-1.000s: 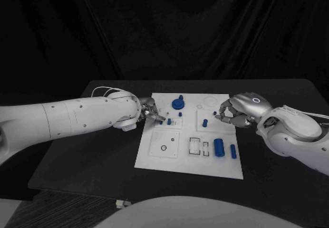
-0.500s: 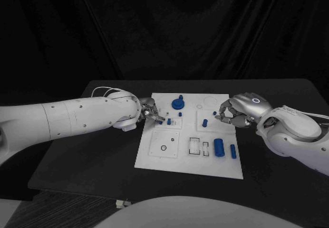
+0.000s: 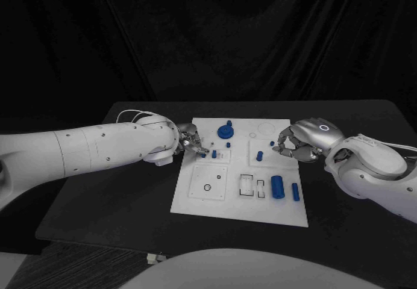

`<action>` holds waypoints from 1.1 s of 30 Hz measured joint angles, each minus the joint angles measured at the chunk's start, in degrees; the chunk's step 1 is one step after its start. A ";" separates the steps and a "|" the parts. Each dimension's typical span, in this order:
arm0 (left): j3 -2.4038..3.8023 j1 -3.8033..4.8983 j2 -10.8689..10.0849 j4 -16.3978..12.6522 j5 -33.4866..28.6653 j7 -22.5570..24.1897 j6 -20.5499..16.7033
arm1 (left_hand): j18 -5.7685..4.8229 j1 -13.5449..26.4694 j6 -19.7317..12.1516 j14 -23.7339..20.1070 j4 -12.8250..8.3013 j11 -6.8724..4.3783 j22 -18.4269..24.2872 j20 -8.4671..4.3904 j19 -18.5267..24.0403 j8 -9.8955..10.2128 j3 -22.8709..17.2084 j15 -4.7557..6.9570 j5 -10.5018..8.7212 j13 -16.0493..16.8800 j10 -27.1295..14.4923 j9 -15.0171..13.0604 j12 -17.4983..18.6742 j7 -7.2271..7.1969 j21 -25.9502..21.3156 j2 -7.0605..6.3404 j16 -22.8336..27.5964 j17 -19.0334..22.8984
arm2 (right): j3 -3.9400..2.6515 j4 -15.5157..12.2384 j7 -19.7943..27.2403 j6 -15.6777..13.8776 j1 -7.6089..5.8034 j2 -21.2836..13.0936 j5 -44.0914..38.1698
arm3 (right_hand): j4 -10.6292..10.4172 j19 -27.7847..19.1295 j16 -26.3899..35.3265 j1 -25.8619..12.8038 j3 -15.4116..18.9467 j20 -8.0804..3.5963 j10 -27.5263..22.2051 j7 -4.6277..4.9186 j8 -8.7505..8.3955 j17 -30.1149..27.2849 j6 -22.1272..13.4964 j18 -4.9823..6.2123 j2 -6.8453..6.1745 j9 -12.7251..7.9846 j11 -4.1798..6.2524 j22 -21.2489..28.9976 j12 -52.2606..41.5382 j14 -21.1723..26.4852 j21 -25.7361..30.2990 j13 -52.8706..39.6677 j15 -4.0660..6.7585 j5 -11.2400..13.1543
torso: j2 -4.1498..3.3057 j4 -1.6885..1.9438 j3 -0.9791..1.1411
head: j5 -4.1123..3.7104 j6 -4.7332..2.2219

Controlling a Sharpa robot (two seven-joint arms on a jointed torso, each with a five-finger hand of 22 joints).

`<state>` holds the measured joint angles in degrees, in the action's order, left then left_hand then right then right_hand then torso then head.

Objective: Assemble the parts on the task board

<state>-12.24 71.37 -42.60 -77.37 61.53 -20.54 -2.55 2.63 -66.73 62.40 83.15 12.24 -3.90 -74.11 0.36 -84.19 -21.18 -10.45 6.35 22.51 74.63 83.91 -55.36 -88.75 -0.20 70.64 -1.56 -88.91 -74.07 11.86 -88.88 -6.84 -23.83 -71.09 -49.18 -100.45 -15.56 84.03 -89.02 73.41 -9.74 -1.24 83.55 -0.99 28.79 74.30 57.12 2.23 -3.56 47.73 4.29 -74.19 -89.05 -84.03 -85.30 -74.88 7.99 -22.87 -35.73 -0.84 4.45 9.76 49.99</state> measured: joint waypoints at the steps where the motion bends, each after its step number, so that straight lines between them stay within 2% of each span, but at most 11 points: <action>1: 0.00 0.00 0.00 0.02 0.00 0.06 0.04 | 0.00 0.00 0.00 0.00 0.00 0.00 0.00 0.00 0.00 0.00 0.00 0.00 0.01 0.00 0.00 -0.04 0.00 0.00 0.00 0.00 0.00 0.00 | 0.00 0.00 -0.01 0.01 0.00 0.00 0.00 | 0.00 0.00 0.00 0.00 0.00 0.00 0.00 0.00 0.00 0.00 0.00 0.00 0.00 0.00 0.00 0.00 0.00 0.00 0.00 0.00 0.00 0.00 | -0.01 0.00 0.00 | 0.00 0.00; 6: 0.00 0.00 0.02 0.13 0.00 0.28 0.28 | 0.00 -0.27 -0.01 0.00 -0.01 0.00 0.00 0.00 0.00 0.01 0.00 0.00 0.67 0.00 0.00 -0.34 0.00 0.01 0.00 -0.27 0.00 0.00 | 0.00 0.00 -0.08 0.09 0.02 -0.02 0.00 | 0.00 0.00 0.00 0.00 0.00 0.00 0.00 0.00 0.00 0.00 0.00 -0.01 0.00 0.00 0.00 0.00 0.00 0.00 0.00 0.00 0.00 0.00 | -0.01 -0.01 0.00 | 0.00 0.00; 8: 0.00 0.00 0.05 0.18 0.00 0.33 0.42 | 0.00 -0.45 -0.21 0.00 -0.01 0.00 0.00 0.00 0.00 0.01 -0.01 0.00 2.89 0.00 0.00 -0.70 0.00 0.19 0.00 -0.45 0.00 0.00 | 0.00 0.00 -0.11 0.13 0.03 -0.02 0.00 | 0.00 0.00 0.00 0.00 0.00 0.00 0.00 0.00 0.00 0.00 0.00 0.00 0.00 0.00 0.00 0.00 0.00 0.00 0.00 0.00 0.00 0.00 | -0.01 -0.01 0.00 | 0.00 0.00; 13: 0.02 0.00 0.15 0.32 0.00 0.40 0.78 | 0.00 -0.45 -0.22 0.00 -0.01 0.00 0.00 0.00 0.00 0.01 -0.01 0.00 5.16 0.00 0.00 -0.94 0.00 0.21 0.00 -0.46 0.00 0.00 | 0.00 0.01 -0.17 0.23 0.04 -0.01 0.00 | 0.00 0.00 0.00 0.00 0.00 0.00 0.00 0.00 0.00 0.00 0.00 0.00 0.00 0.00 0.00 0.00 0.00 0.00 0.00 0.00 0.00 0.00 | -0.01 -0.01 0.00 | 0.03 0.00; 14: 0.02 0.00 0.17 0.36 0.00 0.43 0.85 | 0.00 -0.71 -0.59 0.00 -0.81 0.00 0.00 0.00 0.00 0.02 -0.82 0.00 6.42 0.00 0.00 -1.21 0.00 0.58 0.00 -0.78 0.00 0.00 | 0.00 0.01 -0.18 0.25 0.04 -0.01 0.00 | 0.00 0.00 0.00 0.00 0.00 0.00 0.00 0.00 0.00 0.00 0.00 0.00 0.00 0.00 0.00 0.00 0.00 0.00 0.00 0.00 0.00 0.00 | -0.01 -0.01 0.00 | 0.03 0.00; 16: 0.05 0.00 0.20 0.38 0.00 0.50 0.94 | 0.00 -0.79 -0.81 0.00 -0.86 0.00 0.00 0.00 0.00 0.05 -0.88 0.00 8.44 0.00 0.00 -1.47 0.00 0.80 0.00 -0.87 0.00 0.00 | 0.00 0.01 -0.19 0.28 0.05 -0.01 0.00 | 0.00 0.00 0.00 0.00 0.00 0.00 0.00 0.00 0.00 0.00 0.00 -0.01 0.00 0.00 0.00 0.00 0.00 0.00 0.00 0.00 0.00 0.00 | -0.01 -0.01 0.00 | 0.03 0.00; 19: 0.04 -0.01 0.21 0.41 0.00 0.66 1.01 | 0.00 -0.79 -1.22 0.00 -0.87 0.00 0.00 0.00 0.00 0.05 -0.88 0.00 9.78 0.00 0.00 -1.60 0.00 0.83 0.00 -0.87 -0.01 0.00 | 0.00 0.02 -0.21 0.33 0.05 -0.01 0.00 | 0.00 0.00 0.00 0.00 0.00 0.00 0.00 0.00 0.00 0.00 0.00 0.00 0.00 0.00 0.00 0.00 0.00 0.00 0.00 0.00 0.00 0.00 | -0.01 -0.01 0.00 | 0.03 0.00; 23: 0.04 -0.04 0.11 0.28 0.00 1.04 0.96 | 0.00 -1.17 -1.36 0.00 -1.74 0.00 0.00 0.00 0.00 0.05 -1.76 0.00 10.17 0.00 0.00 -2.10 0.00 0.97 0.00 -1.26 -0.01 0.00 | 0.00 0.02 -0.24 0.40 0.05 -0.01 0.00 | 0.00 0.00 0.00 0.00 0.00 0.00 0.00 0.00 0.00 0.00 0.00 0.00 0.00 0.00 0.00 0.00 0.00 0.00 0.00 0.00 0.00 0.00 | -0.01 -0.01 0.00 | 0.03 0.00; 27: 0.03 -0.09 -0.32 -0.29 0.00 1.55 0.49 | 0.00 -1.57 -1.42 0.00 -1.75 0.00 0.00 0.00 0.00 0.04 -1.77 0.00 10.17 0.00 0.00 -2.34 0.00 1.03 0.00 -1.66 -0.01 0.00 | 0.00 0.02 -0.28 0.47 0.06 -0.03 0.00 | 0.00 0.00 0.00 0.00 0.00 0.00 0.00 0.00 0.00 0.00 0.00 0.00 0.00 0.00 0.00 0.00 0.00 0.00 0.00 0.00 0.00 0.00 | -0.01 -0.01 0.00 | -0.03 0.00; 30: -0.01 -0.17 -0.69 -0.76 0.00 2.04 -0.19 | 0.01 -1.62 -1.74 0.00 -2.37 0.00 0.00 0.00 0.00 0.04 -3.65 0.00 10.17 0.00 0.00 -2.42 -0.01 1.35 0.00 -1.70 -0.01 0.00 | 0.00 0.05 -0.30 0.51 0.06 -0.04 0.00 | 0.00 0.00 0.00 0.00 0.00 0.00 0.00 0.00 0.00 0.00 0.00 0.00 0.00 0.00 0.00 0.00 0.00 0.00 0.00 0.00 0.00 0.00 | -0.01 -0.01 0.00 | -0.03 0.00; 33: -0.02 -0.19 -1.07 -1.25 0.03 2.65 -1.16 | 0.00 -1.62 -1.96 0.00 -2.37 0.01 0.00 0.00 0.00 0.29 -3.65 0.00 10.17 0.00 0.00 -2.74 0.00 1.56 0.00 -1.70 -0.01 0.00 | 0.00 0.10 -0.31 0.55 0.07 -0.02 0.00 | 0.00 0.00 0.00 0.00 0.00 0.00 0.00 0.00 0.00 0.00 0.00 0.00 0.00 0.00 0.00 0.00 0.00 0.00 0.00 0.00 0.00 0.00 | -0.01 -0.01 0.00 | 0.04 0.00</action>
<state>-12.27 71.19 -43.67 -78.62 61.55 -17.89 -3.72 2.63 -68.35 60.45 83.15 9.87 -3.89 -74.11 0.36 -84.18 -20.90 -14.10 6.35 32.68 74.63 83.91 -58.10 -88.75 1.36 70.64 -3.26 -88.92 -74.07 11.86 -88.78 -7.15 -23.27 -71.02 -49.20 -100.45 -15.55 84.04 -89.02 73.41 -9.74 -1.24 83.55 -0.99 28.78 74.30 57.12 2.24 -3.56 47.73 4.29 -74.19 -89.05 -84.03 -85.30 -74.88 7.99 -22.87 -35.74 -0.85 4.45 9.80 49.99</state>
